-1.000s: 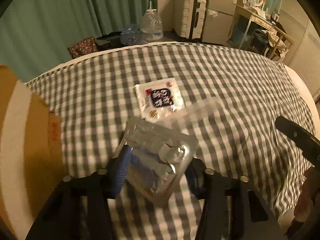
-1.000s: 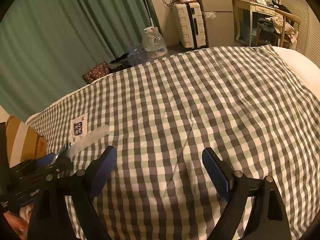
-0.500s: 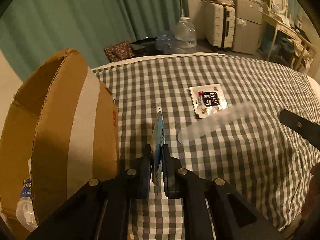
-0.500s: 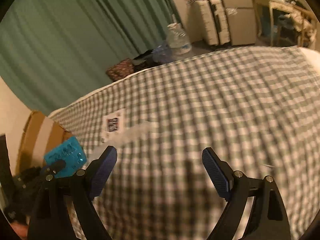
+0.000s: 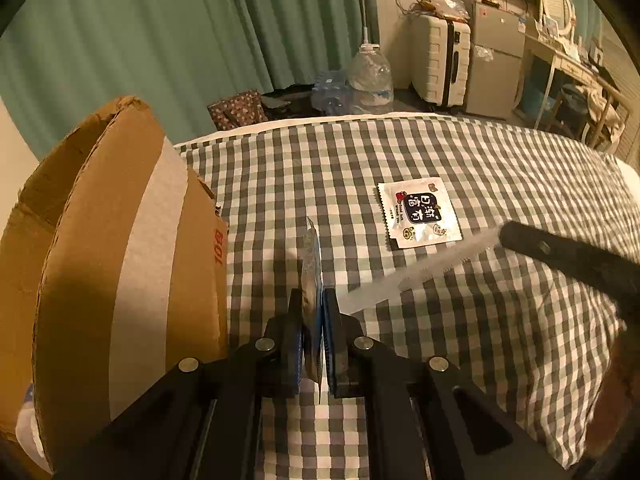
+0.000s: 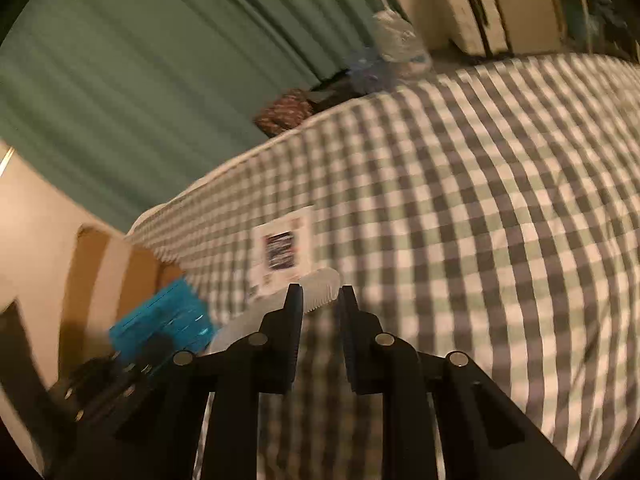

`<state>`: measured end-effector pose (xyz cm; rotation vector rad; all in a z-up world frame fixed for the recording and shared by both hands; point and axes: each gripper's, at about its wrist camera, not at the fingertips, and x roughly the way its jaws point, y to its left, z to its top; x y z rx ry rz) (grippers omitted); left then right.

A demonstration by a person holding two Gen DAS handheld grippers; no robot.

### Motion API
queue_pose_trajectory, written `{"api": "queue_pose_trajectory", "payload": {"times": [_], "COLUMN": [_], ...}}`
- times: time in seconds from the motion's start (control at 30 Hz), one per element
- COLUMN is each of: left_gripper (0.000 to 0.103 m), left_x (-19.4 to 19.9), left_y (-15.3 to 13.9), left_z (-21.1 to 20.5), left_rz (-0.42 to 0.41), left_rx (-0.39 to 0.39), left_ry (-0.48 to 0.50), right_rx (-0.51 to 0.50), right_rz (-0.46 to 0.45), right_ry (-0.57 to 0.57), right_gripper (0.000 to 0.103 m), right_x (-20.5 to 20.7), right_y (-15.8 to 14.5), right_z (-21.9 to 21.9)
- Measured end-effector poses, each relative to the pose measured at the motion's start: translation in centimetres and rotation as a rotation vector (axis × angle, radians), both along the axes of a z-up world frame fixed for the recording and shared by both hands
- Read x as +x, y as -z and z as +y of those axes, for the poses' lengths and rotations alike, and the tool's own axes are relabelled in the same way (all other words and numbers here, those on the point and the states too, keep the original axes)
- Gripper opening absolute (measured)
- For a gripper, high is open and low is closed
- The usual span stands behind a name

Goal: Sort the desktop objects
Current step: 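Hold the blister pack in the left tool while the right tool grasps the clear comb, then carry the blister pack and comb into the box and open both tools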

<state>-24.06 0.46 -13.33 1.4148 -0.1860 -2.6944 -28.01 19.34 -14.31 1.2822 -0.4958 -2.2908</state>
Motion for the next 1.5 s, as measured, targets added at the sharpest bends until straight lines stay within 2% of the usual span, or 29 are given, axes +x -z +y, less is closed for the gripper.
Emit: {"api": "queue_pose_trajectory", "payload": {"times": [0.07, 0.2, 0.33, 0.4, 0.43, 0.47, 0.5, 0.57, 0.63, 0.7, 0.77, 0.87, 0.9, 0.97, 1.0, 1.07, 1.17, 1.23, 1.33, 1.4, 1.5], "left_gripper": [0.009, 0.009, 0.009, 0.009, 0.009, 0.009, 0.009, 0.009, 0.009, 0.009, 0.009, 0.009, 0.009, 0.009, 0.009, 0.009, 0.009, 0.009, 0.009, 0.009, 0.009], "left_x": [0.4, 1.8, 3.1, 3.7, 3.8, 3.9, 3.9, 4.1, 4.5, 4.8, 4.9, 5.0, 5.0, 5.2, 5.3, 5.2, 5.8, 6.2, 6.7, 6.8, 6.7], "left_y": [0.1, 0.4, 1.0, 1.3, 1.3, 1.3, 1.2, 1.2, 1.3, 1.5, 1.7, 1.5, 1.4, 1.2, 1.1, 0.9, 0.8, 0.8, 1.0, 1.1, 1.1], "left_z": [-0.5, -0.7, -0.7, -0.5, -0.6, -0.7, -0.8, -1.1, -1.3, -1.3, -1.2, -1.5, -1.6, -2.0, -2.2, -2.2, -2.4, -2.4, -2.3, -2.2, -2.1], "left_rz": [-0.003, 0.000, -0.009, -0.015, -0.016, -0.016, -0.014, -0.010, -0.005, -0.006, -0.007, -0.005, -0.006, -0.005, -0.008, -0.009, -0.011, -0.018, -0.019, -0.017, -0.016], "left_rx": [0.019, -0.008, -0.048, -0.069, -0.068, -0.071, -0.076, -0.090, -0.110, -0.128, -0.137, -0.117, -0.112, -0.105, -0.098, -0.087, -0.059, -0.043, -0.039, -0.044, -0.050], "left_ry": [-0.018, -0.013, 0.008, 0.029, 0.033, 0.034, 0.033, 0.028, 0.027, 0.035, 0.049, 0.054, 0.055, 0.059, 0.059, 0.063, 0.081, 0.093, 0.096, 0.102, 0.104], "right_rx": [0.018, 0.020, 0.060, 0.109, 0.158, 0.207, 0.256, 0.345, 0.427, 0.554, 0.611, 0.637, 0.644, 0.661, 0.658, 0.639, 0.667, 0.661, 0.618, 0.640, 0.651], "right_rz": [0.049, 0.105, 0.094, 0.087, 0.099, 0.131, 0.182, 0.265, 0.282, 0.293, 0.261, 0.191, 0.148, 0.151, 0.129, 0.073, 0.019, -0.008, -0.098, -0.075, -0.060], "right_ry": [-0.046, -0.131, -0.146, -0.146, -0.160, -0.168, -0.180, -0.268, -0.378, -0.535, -0.706, -0.803, -0.806, -0.768, -0.741, -0.685, -0.621, -0.593, -0.550, -0.524, -0.494], "right_gripper": [0.018, 0.018, 0.018, 0.033, 0.059, 0.070, 0.070, 0.070, 0.071, 0.071, 0.071, 0.071, 0.071, 0.067, 0.062, 0.037, 0.025, 0.025, 0.025, 0.025, 0.037], "right_x": [1.9, 4.9, 5.8, 5.5, 5.4, 5.3, 4.5, 3.9, 2.4, 0.9, -0.3, -1.6, -1.9, -1.7, -1.6, -0.7, 2.7, 5.0, 8.1, 8.9, 8.3], "right_y": [-1.6, -3.7, -3.3, -2.6, -2.4, -2.5, -2.8, -2.9, -2.3, -1.1, 0.3, 2.3, 3.2, 3.7, 3.7, 3.2, 3.0, 3.1, 3.7, 3.7, 4.1], "right_z": [-0.8, -2.6, -4.4, -4.7, -4.9, -4.8, -4.8, -4.6, -5.4, -6.9, -8.7, -10.3, -10.8, -11.1, -11.0, -10.6, -9.7, -9.1, -8.1, -8.1, -8.8]}}
